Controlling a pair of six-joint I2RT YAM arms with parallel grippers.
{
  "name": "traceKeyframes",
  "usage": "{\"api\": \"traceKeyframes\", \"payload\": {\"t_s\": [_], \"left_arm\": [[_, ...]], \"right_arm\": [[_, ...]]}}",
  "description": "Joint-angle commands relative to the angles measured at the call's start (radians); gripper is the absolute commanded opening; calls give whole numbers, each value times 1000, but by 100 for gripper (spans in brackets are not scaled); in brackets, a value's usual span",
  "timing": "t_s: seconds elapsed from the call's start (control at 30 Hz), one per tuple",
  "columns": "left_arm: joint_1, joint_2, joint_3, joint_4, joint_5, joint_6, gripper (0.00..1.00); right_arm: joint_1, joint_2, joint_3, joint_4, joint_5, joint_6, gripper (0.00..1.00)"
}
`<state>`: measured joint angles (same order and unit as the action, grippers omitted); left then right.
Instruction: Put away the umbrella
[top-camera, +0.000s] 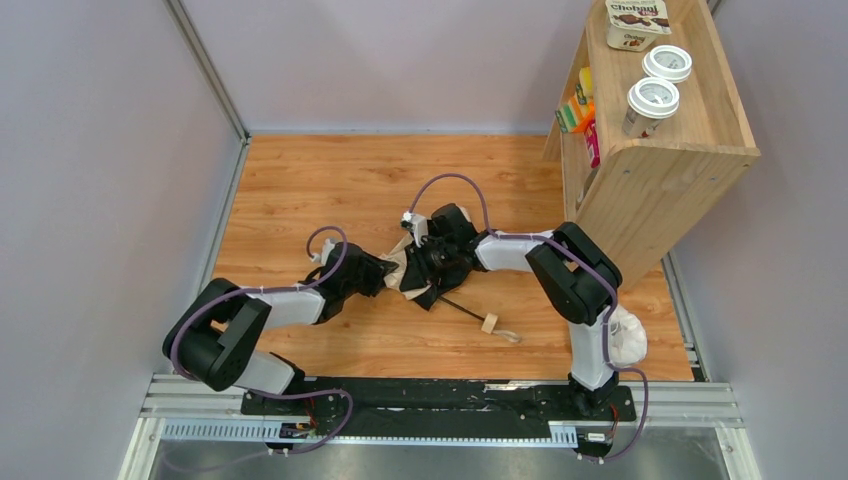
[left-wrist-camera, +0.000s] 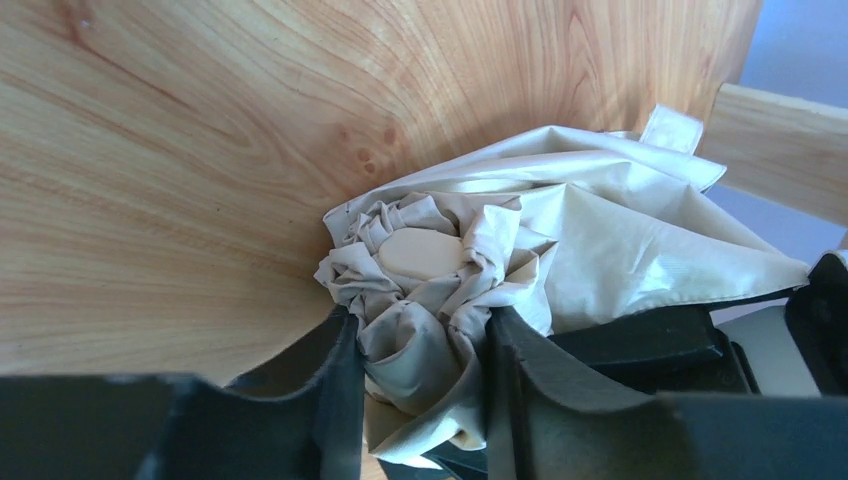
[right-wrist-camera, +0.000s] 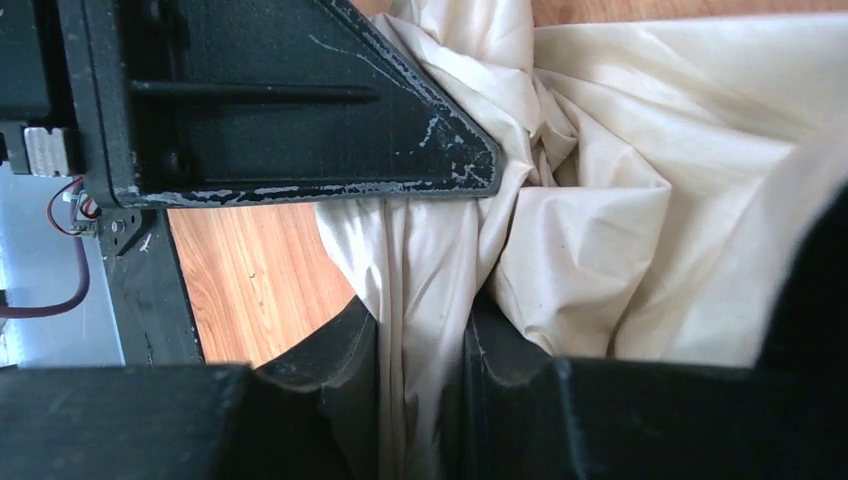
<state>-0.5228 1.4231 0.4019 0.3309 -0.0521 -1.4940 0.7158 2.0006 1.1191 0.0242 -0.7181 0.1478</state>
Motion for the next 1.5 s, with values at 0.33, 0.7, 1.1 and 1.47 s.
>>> {"api": "traceKeyframes", "payload": {"t_s": [0.33,0.7,1.1,1.47], "left_arm": [[-11,2,-21,-272,-78,106,0],[-9,-15,26,-371,-57,71,0],[-17,-30,46,-388,-45,55,0],[-16,-23,49,-377,-26,37,0]], "right_arm": [[43,-35,5,-423,205,-13,29],[281,-189,94,-504,833,-71,84],[343,-138,143,-371,1072,-120,87],[355,-100,159,-317,965,-209,88]]}}
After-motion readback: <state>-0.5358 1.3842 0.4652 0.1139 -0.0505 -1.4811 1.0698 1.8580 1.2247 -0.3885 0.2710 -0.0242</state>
